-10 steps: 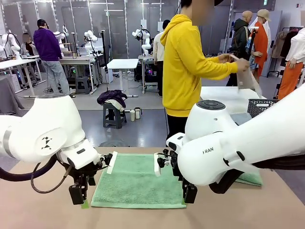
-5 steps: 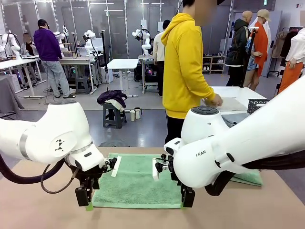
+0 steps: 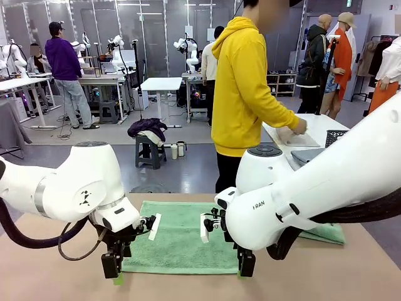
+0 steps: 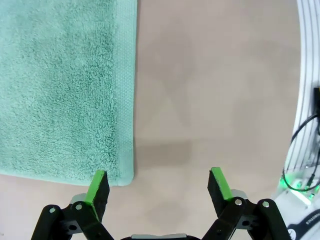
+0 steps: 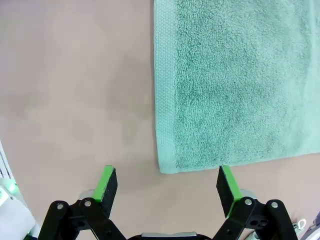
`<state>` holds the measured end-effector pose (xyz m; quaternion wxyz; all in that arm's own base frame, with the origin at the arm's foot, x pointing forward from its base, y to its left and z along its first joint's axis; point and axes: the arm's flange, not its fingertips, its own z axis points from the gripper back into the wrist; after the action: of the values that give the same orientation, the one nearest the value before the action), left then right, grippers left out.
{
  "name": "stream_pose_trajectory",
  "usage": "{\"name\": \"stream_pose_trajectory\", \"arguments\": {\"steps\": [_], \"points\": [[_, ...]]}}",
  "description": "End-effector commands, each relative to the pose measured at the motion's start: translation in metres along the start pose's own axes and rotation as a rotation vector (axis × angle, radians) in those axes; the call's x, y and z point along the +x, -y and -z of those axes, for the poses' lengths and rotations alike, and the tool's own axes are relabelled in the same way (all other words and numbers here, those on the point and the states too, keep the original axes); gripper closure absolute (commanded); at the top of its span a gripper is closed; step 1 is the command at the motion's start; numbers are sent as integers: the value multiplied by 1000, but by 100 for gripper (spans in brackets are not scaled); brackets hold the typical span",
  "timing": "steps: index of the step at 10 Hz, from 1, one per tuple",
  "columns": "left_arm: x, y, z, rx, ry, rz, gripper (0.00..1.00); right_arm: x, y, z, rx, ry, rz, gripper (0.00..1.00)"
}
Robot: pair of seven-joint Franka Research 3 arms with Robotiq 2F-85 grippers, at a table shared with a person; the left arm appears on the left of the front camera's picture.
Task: Fold the towels and place them in the basket.
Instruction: When a person lays out a Towel with hook on the table, fold it in half twice.
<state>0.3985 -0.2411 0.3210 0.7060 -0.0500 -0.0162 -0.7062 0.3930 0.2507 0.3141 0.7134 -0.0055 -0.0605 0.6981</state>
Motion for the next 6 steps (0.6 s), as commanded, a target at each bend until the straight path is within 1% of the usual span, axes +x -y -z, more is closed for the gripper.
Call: {"name": "stream_pose_trajectory", "arguments": {"steps": [1,2,4,6], "points": [[3,-7,11,53,6,-14,0,3,6,6,-13,5,-21,0],[4,-10,16,83,-8,-18,0,3,6,8,-12,4,-21,0],[2,-14,18,82,0,-19,0,4,6,12,-6,5,-23,0],[0,-17,22,70,-16,-19,0,4,8,18,-7,6,-21,0]]}}
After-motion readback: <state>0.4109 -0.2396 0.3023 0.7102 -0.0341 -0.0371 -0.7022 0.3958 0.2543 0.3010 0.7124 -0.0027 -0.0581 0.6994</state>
